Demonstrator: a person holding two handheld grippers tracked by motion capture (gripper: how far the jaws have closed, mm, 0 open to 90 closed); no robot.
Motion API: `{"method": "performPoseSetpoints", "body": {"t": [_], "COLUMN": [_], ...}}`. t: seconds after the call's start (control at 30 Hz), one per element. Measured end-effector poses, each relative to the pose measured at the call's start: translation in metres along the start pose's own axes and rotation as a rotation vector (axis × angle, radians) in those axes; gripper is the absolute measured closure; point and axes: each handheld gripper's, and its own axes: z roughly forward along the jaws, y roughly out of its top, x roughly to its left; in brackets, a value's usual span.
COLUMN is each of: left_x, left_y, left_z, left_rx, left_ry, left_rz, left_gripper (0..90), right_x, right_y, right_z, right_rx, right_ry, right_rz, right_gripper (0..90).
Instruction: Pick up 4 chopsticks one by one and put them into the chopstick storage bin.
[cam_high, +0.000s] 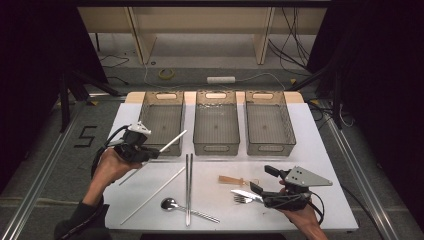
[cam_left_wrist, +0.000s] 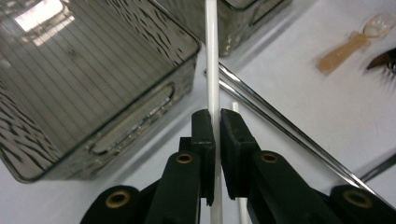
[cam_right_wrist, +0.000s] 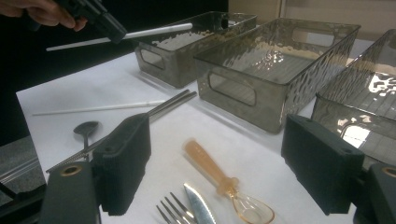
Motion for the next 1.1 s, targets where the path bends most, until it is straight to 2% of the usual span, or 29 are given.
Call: {"method": "performPoseSetpoints", "body": {"t": [0.07,0.33,0.5,0.6,0.67,1.1], "left_x": [0.004,0.017,0.033,0.043,0.049,0.075], "left_y": [0.005,0.028,0.04,0.044,0.046,0.055], "left_z": [0.001,0.003,0.007,0.009,0.011,0.023], "left_rx": [-0.013,-0.037,-0.052,-0.059,-0.075,-0.123], "left_ry": [0.001,0.057,0.098,0.13,0.135,0.191], "left_rz": [-0.004,-0.011,-0.048,-0.068,-0.09,-0.133], "left_gripper": [84.2,84.2,84.2,84.2,84.2,84.2], "right_x": [0.0,0.0,0.0,0.0,0.0,0.0], "right_y": [0.0,0.0,0.0,0.0,0.0,0.0], "right_z": [0.0,0.0,0.0,0.0,0.0,0.0], "right_rx": [0.0,0.004,0.002,0.002,0.004,0.007], "right_ry": [0.0,0.0,0.002,0.002,0.001,0.004], "right_rz": [0.002,0.001,0.0,-0.001,0.0,0.001], "right_gripper": [25.1,25.1,25.1,25.1,25.2,25.1]}}
